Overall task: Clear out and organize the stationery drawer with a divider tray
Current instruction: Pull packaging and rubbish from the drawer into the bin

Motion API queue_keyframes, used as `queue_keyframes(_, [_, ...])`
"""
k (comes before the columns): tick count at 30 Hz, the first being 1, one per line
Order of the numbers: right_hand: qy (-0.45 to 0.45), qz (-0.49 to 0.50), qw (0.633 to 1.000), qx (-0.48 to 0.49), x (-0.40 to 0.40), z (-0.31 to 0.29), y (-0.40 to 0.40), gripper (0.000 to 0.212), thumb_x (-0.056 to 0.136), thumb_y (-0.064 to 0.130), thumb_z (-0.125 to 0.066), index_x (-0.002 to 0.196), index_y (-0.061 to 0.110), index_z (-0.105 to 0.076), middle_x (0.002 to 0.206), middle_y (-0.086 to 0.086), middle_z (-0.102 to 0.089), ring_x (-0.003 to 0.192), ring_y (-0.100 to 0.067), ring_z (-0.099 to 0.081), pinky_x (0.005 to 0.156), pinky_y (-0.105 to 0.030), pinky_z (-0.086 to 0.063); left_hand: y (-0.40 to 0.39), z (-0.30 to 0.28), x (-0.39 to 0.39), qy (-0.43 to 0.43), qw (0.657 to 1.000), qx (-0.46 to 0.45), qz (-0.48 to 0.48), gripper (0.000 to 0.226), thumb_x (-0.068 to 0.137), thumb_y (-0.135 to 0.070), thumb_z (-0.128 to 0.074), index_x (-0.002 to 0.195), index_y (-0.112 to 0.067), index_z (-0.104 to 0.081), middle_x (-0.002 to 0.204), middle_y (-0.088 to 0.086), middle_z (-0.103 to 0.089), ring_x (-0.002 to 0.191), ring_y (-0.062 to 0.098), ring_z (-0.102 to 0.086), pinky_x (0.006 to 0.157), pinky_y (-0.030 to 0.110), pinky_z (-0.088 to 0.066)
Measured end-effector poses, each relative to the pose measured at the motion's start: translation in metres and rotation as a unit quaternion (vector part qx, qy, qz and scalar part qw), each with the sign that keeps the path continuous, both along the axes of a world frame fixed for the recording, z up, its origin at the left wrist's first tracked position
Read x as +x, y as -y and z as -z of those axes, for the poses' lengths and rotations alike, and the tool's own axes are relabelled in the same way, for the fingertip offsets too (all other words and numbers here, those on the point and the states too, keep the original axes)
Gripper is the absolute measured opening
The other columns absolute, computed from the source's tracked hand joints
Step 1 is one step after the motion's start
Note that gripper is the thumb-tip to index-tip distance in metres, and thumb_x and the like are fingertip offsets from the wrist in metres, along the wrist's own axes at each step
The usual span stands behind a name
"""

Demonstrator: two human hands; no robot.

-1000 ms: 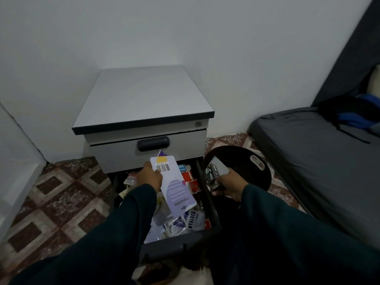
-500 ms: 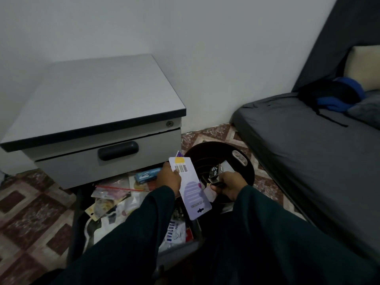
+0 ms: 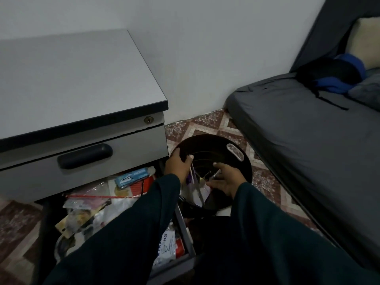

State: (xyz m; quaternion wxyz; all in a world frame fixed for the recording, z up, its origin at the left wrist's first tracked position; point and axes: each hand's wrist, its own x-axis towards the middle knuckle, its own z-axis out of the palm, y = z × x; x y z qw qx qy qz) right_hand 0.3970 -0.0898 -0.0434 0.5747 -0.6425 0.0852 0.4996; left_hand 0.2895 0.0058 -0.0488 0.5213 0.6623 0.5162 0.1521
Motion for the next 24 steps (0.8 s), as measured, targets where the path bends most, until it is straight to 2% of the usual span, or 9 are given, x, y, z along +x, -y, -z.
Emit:
queue_keyframes(2, [0.01,0.001,1.0,-0.012,-0.002,0.0,-0.003,0.046,0.093,0.013,-0.057,0.133,-0.001,-0.041,0.135,-0.026,-0.039,0.112,-0.044,-0.054,0.064,-0.042,-0.055,0.001,0.003,-0.004,0.003,1.0,0.001,0.002,0.066,0.092,-0.035,-0.058,0.147,-0.017,-0.028,0.142,0.015,-0.044,0.125,0.03,-0.048,0.098,0.047,-0.047])
queue_keyframes(6, [0.028,-0.017,0.999,-0.01,-0.009,-0.002,-0.006,0.044,0.094,0.011,-0.054,0.136,0.002,-0.042,0.123,-0.022,-0.048,0.1,-0.038,-0.059,0.085,-0.044,-0.052,0.003,0.008,-0.02,0.005,1.0,0.007,-0.004,0.05,0.092,-0.032,-0.057,0.136,-0.012,-0.044,0.123,0.014,-0.057,0.11,0.027,-0.057,0.094,0.046,-0.05])
queue_keyframes(9, [0.042,-0.042,0.998,0.004,-0.02,-0.007,-0.007,0.034,0.095,0.009,-0.052,0.127,-0.001,-0.048,0.135,-0.021,-0.042,0.103,-0.036,-0.057,0.079,-0.039,-0.052,0.005,0.007,-0.039,0.017,1.0,0.016,-0.008,0.041,0.092,-0.03,-0.058,0.127,-0.01,-0.051,0.117,0.013,-0.06,0.104,0.027,-0.06,0.092,0.046,-0.052])
queue_keyframes(15, [0.081,-0.108,0.991,0.013,-0.051,-0.019,-0.009,0.031,0.095,0.005,-0.049,0.124,-0.007,-0.049,0.137,-0.03,-0.043,0.115,-0.043,-0.055,0.079,-0.04,-0.051,0.003,0.006,-0.102,0.021,0.999,0.021,-0.045,0.034,0.091,-0.024,-0.06,0.12,-0.008,-0.054,0.104,0.011,-0.06,0.095,0.028,-0.06,0.083,0.041,-0.055])
queue_keyframes(17, [0.092,-0.133,0.987,0.012,-0.06,-0.019,-0.01,0.025,0.095,0.004,-0.05,0.118,-0.005,-0.051,0.123,-0.029,-0.052,0.092,-0.037,-0.061,0.069,-0.038,-0.053,0.003,0.007,-0.128,0.032,0.997,0.003,-0.066,0.031,0.092,-0.02,-0.06,0.12,-0.007,-0.054,0.107,0.014,-0.062,0.088,0.025,-0.058,0.067,0.032,-0.053])
queue_keyframes(19, [0.108,-0.165,0.98,0.008,-0.07,-0.019,-0.012,0.02,0.094,0.004,-0.051,0.113,-0.003,-0.049,0.1,-0.02,-0.054,0.074,-0.028,-0.057,0.06,-0.035,-0.052,0.0,0.013,-0.153,0.023,0.996,0.01,-0.084,0.029,0.091,-0.018,-0.061,0.116,-0.006,-0.056,0.108,0.017,-0.064,0.083,0.023,-0.058,0.061,0.027,-0.048])
queue_keyframes(22, [0.133,-0.223,0.966,0.007,-0.093,-0.014,-0.017,0.014,0.094,0.004,-0.05,0.108,0.002,-0.048,0.083,-0.012,-0.051,0.068,-0.024,-0.055,0.048,-0.03,-0.053,-0.002,0.016,-0.194,-0.007,0.995,0.019,-0.101,0.026,0.088,-0.019,-0.064,0.111,-0.008,-0.057,0.108,0.019,-0.065,0.086,0.026,-0.061,0.069,0.031,-0.05])
queue_keyframes(24, [0.172,-0.28,0.944,-0.009,-0.104,-0.008,-0.017,0.006,0.094,0.004,-0.05,0.1,0.004,-0.05,0.08,-0.011,-0.053,0.065,-0.022,-0.054,0.05,-0.029,-0.052,-0.003,0.019,-0.21,-0.045,0.994,0.03,-0.092,0.033,0.088,-0.021,-0.065,0.115,-0.005,-0.056,0.107,0.016,-0.064,0.092,0.029,-0.063,0.076,0.034,-0.051])
